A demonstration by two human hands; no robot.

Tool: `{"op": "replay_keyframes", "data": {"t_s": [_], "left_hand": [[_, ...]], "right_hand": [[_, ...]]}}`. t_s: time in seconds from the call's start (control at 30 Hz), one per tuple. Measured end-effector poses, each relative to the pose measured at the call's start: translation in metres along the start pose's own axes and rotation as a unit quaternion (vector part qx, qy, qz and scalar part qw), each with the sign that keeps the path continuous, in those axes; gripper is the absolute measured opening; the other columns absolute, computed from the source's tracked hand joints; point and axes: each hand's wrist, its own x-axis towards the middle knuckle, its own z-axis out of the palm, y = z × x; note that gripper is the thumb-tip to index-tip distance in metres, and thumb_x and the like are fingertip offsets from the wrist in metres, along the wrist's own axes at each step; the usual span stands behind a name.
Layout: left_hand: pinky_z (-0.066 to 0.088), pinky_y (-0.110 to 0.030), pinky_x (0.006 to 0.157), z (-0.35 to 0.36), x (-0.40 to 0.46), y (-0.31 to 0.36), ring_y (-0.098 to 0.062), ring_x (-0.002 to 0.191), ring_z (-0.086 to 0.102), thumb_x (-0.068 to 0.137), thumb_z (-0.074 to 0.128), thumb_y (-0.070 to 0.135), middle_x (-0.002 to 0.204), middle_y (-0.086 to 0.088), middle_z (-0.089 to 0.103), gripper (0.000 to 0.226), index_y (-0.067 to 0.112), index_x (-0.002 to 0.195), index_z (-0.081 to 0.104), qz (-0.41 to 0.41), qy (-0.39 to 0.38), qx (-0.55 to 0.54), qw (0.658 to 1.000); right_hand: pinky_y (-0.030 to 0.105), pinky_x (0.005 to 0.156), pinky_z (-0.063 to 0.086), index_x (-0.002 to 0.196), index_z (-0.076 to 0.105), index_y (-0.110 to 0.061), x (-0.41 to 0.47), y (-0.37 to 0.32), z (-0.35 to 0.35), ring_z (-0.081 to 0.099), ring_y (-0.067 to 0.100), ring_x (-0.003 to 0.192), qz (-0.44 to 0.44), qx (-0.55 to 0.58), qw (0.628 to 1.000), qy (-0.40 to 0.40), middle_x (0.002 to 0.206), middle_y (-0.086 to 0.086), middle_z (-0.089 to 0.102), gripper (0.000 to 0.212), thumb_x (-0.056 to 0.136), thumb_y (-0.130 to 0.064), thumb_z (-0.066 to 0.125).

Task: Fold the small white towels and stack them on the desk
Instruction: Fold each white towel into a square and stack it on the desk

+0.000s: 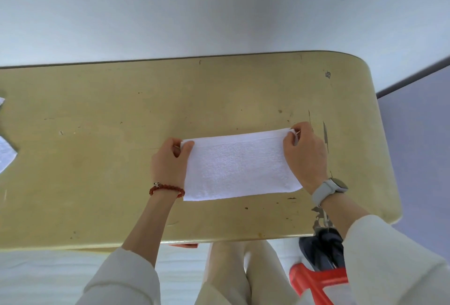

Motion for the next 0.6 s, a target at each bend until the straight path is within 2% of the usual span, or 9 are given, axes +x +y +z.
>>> {"op": "replay_keyframes", "data": {"t_s": [0.23, 0.37, 0.6], "left_hand": [[0.03, -0.018, 0.05, 0.001, 0.005, 0.006, -0.006, 0.054, 0.042, 0.087, 0.058, 0.029, 0.058, 0.008, 0.047, 0.017, 0.015, 0.077, 0.055, -0.016, 0.008, 0.019, 1.0], [0.029, -0.021, 0.048, 0.002, 0.007, 0.009, -0.008, 0.051, 0.042, 0.086, 0.059, 0.032, 0.055, 0.006, 0.046, 0.025, 0.018, 0.068, 0.049, -0.022, 0.004, 0.043, 0.999], [0.03, -0.024, 0.048, 0.0, 0.009, 0.015, -0.013, 0.052, 0.042, 0.084, 0.058, 0.036, 0.057, 0.003, 0.046, 0.032, 0.017, 0.065, 0.043, -0.061, -0.005, 0.073, 0.995]], "right_hand": [[0.035, 0.049, 0.039, 0.098, 0.048, -0.006, 0.002, 0.002, 0.0, 0.043, 0.022, 0.051, -0.004, -0.002, 1.0, -0.004, 0.06, 0.008, 0.049, 0.01, 0.09, -0.01, 0.043], [0.033, 0.046, 0.034, 0.102, 0.046, -0.008, 0.003, 0.003, -0.001, 0.04, 0.021, 0.048, -0.01, -0.01, 1.0, -0.014, 0.056, 0.007, 0.046, 0.013, 0.09, -0.008, 0.041], [0.03, 0.046, 0.03, 0.098, 0.05, -0.006, 0.007, 0.003, -0.002, 0.038, 0.018, 0.049, -0.017, -0.007, 1.0, -0.009, 0.056, 0.003, 0.044, 0.012, 0.092, -0.009, 0.04]]}}
